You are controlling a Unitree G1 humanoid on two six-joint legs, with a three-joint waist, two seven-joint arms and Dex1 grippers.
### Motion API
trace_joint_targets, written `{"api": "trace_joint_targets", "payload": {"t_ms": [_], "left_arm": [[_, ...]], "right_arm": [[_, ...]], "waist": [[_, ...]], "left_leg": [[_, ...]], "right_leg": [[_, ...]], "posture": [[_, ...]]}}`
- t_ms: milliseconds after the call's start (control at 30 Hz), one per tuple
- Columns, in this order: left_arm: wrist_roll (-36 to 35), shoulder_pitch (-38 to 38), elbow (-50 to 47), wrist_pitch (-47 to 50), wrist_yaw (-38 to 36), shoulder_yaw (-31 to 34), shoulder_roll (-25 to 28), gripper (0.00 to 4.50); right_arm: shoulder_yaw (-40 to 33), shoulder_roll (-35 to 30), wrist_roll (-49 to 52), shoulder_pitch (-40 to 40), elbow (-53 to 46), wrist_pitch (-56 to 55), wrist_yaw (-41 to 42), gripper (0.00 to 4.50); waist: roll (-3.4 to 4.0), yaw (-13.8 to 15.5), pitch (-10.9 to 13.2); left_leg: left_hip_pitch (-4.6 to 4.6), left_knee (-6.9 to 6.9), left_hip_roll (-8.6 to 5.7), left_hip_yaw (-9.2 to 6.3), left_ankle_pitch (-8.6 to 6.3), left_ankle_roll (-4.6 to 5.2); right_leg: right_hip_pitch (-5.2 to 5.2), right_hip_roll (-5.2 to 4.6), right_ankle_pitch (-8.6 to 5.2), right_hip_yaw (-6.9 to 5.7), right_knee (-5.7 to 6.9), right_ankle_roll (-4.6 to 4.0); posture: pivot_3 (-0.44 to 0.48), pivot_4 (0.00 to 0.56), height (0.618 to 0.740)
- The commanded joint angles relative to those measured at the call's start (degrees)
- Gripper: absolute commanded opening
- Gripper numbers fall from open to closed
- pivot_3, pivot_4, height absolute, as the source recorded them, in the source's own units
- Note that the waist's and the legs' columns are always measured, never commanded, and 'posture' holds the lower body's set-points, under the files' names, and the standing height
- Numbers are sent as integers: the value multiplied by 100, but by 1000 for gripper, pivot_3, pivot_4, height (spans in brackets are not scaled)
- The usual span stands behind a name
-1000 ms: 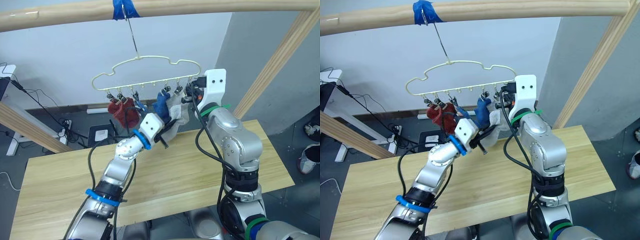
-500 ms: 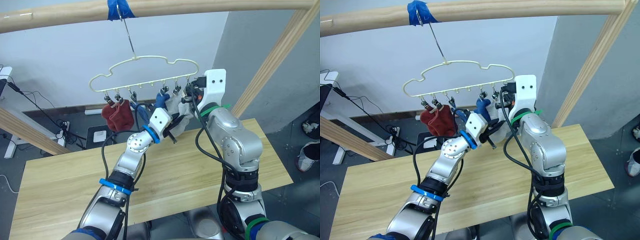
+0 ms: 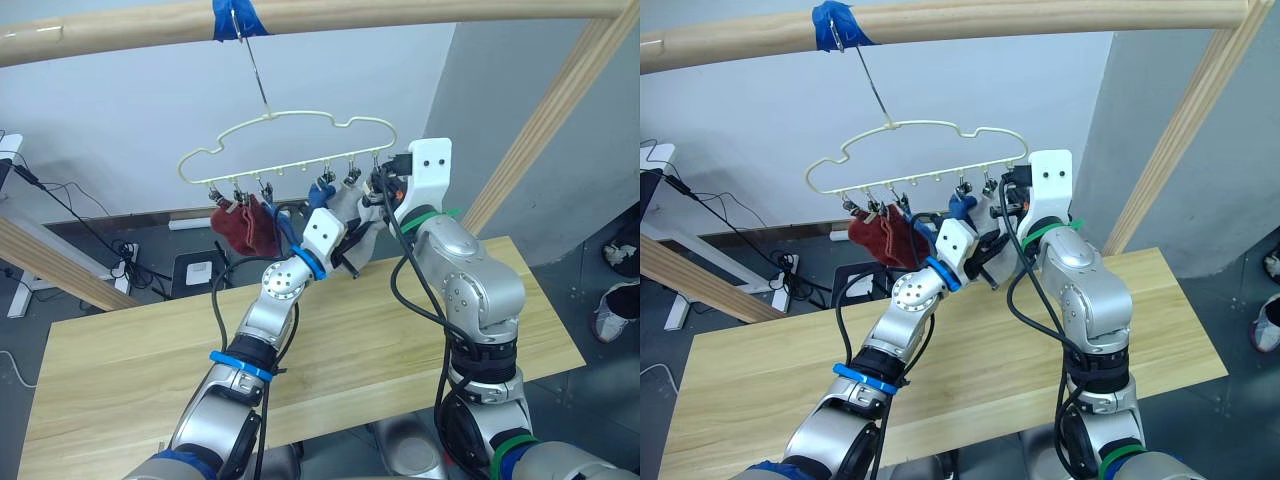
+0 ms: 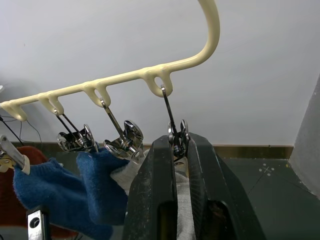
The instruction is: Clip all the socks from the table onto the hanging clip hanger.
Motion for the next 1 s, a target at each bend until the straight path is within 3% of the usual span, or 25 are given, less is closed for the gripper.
{"api": "trace_joint_targets", "payload": {"t_ms": [33, 767, 1000], "left_arm": [[-120, -90, -143, -43, 25, 107, -23, 0], [-524, -249, -552, 432, 6, 269, -265, 0], [-460, -280, -519, 357, 119, 279, -286, 0]], "right_arm": [[10, -1, 20, -34, -276, -104, -20, 4], [15, 24, 32, 0, -282, -41, -42, 4], [-68, 64, 62, -6, -373, -125, -79, 2347]], "waist": [[0, 0, 0], [0, -13, 0], [0, -14, 0]], "left_leg": [[0, 0, 0, 0, 0, 0], [0, 0, 0, -1, 0, 0], [0, 0, 0, -1, 0, 0]], "right_leg": [[0, 0, 0, 0, 0, 0], [0, 1, 0, -1, 0, 0], [0, 1, 0, 0, 0, 0]], "posture": [[-364, 213, 739], [-359, 218, 739], [-360, 218, 739]]}}
